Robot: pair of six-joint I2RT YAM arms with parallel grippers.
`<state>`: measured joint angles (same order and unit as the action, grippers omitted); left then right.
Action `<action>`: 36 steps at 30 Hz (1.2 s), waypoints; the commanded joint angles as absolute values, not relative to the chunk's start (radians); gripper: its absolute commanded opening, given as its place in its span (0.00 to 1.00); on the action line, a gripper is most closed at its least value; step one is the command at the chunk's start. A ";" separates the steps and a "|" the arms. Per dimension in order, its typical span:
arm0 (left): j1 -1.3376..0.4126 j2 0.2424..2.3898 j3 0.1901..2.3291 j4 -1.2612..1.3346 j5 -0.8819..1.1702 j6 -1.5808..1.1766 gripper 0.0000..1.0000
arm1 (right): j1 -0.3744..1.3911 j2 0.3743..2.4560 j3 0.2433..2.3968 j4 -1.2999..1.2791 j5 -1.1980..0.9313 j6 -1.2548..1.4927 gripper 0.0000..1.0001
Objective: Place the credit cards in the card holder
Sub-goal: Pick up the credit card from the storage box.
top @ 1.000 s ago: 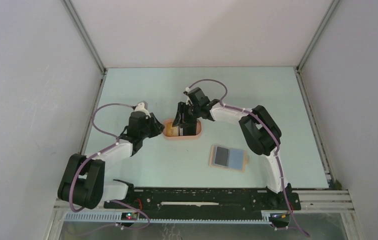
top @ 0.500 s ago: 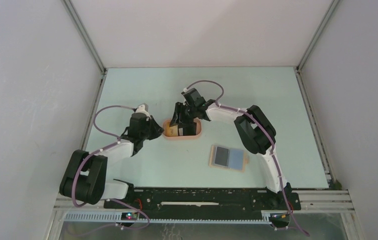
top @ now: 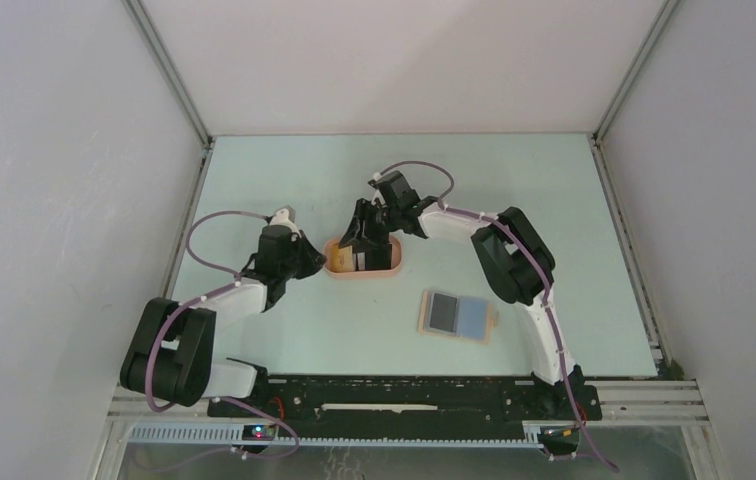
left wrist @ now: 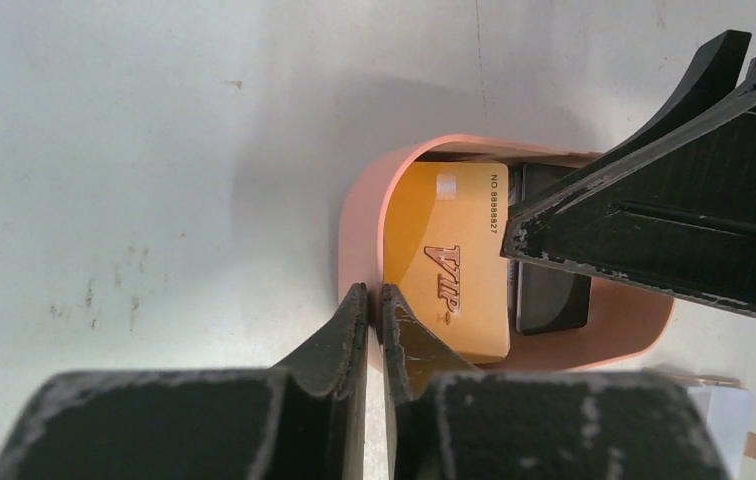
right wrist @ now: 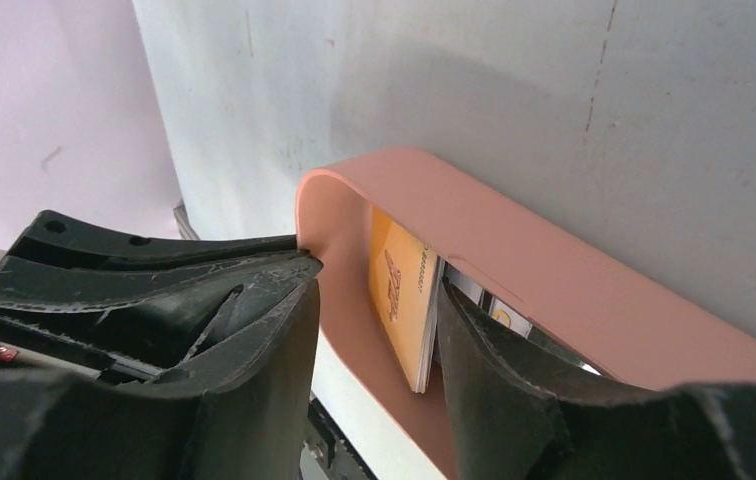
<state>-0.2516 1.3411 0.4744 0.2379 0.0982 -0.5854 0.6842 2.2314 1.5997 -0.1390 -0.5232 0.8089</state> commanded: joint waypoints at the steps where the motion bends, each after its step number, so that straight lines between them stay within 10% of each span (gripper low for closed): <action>1: -0.261 1.354 0.460 0.267 0.144 -0.599 0.10 | 0.709 2.192 1.592 -0.026 -0.657 0.863 0.54; 36: -0.261 1.363 0.478 0.246 0.156 -0.580 0.10 | 0.690 2.243 1.618 -0.070 -0.670 0.819 0.52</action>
